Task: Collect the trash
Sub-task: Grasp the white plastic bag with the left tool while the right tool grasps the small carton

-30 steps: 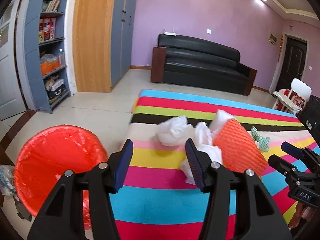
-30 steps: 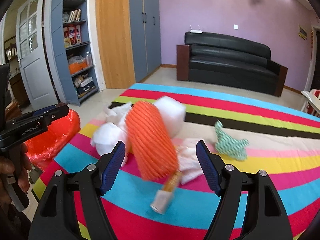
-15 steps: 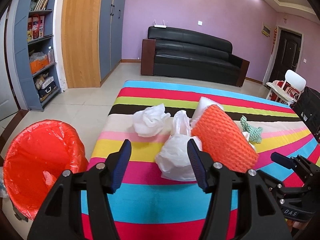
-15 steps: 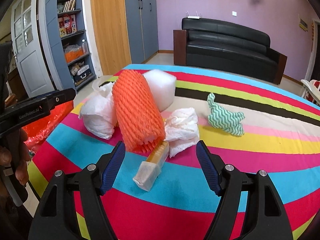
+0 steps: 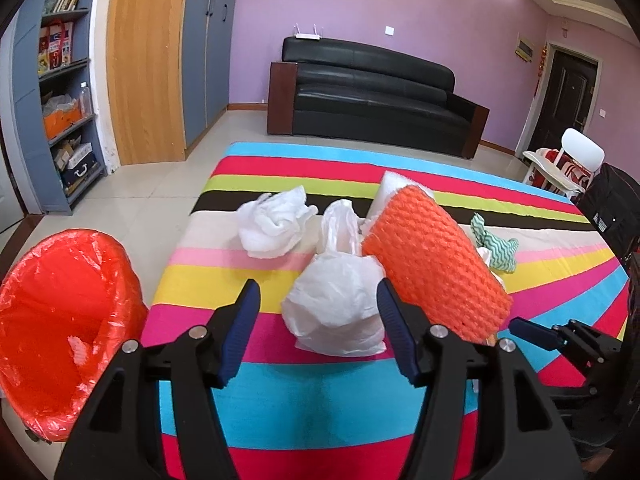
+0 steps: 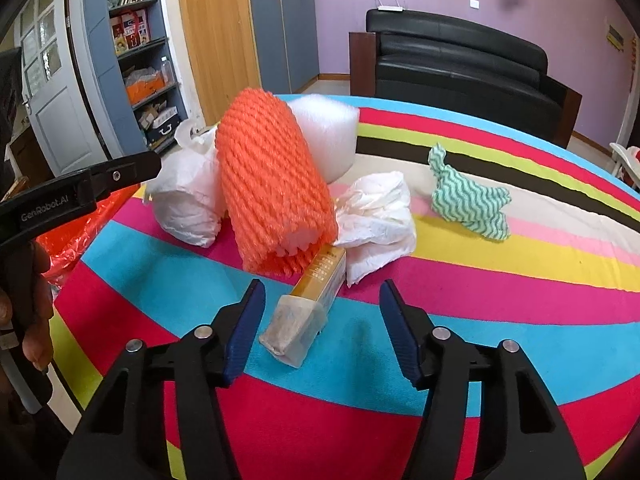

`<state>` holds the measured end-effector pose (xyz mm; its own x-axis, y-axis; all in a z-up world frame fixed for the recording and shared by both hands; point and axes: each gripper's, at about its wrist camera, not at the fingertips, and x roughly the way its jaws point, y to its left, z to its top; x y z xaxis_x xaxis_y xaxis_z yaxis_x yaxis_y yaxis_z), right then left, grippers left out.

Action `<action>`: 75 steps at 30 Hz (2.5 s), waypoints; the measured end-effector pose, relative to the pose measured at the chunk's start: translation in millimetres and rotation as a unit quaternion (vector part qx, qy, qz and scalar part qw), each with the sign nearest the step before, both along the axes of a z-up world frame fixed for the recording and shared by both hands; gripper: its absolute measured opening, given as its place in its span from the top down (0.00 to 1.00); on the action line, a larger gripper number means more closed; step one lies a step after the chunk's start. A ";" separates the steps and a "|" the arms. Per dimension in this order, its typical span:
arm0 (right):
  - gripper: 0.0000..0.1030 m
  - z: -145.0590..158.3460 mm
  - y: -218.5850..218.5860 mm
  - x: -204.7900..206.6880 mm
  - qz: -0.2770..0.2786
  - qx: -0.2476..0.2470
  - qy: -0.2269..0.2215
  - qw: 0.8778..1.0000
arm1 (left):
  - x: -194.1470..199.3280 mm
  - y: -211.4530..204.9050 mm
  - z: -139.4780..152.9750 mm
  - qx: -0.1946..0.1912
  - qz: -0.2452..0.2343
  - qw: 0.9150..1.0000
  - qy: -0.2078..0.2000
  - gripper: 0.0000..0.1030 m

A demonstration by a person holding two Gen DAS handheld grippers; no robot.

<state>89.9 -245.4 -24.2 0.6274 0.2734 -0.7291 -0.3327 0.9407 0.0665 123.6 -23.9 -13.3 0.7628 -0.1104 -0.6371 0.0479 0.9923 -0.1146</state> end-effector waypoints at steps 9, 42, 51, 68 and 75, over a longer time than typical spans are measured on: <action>0.76 0.6 -1.7 2.8 0.005 0.013 0.012 1.000 | 14.2 -6.5 -13.9 -0.016 -0.009 0.999 0.032 0.39; 0.87 5.1 -12.6 -0.9 -0.008 0.015 0.010 1.000 | 16.9 -7.7 -15.0 -0.024 -0.013 0.999 0.047 0.65; 0.33 12.1 -10.5 -2.8 -0.017 0.012 -0.013 1.000 | 17.0 -8.3 -15.3 -0.023 -0.013 0.998 0.048 0.65; 0.59 -12.5 -3.2 6.7 -0.008 -0.015 0.032 0.999 | 17.2 -10.4 -13.8 -0.025 -0.010 0.999 0.041 0.65; 0.68 -2.9 -5.4 2.0 -0.012 -0.006 0.014 1.000 | 14.4 -3.9 -7.4 -0.029 0.000 0.999 0.026 0.65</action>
<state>91.8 -250.9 -27.1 0.6135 0.2500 -0.7491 -0.3081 0.9492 0.0645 137.9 -27.8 -20.7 0.7290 -0.1475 -0.6684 0.0399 0.9840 -0.1737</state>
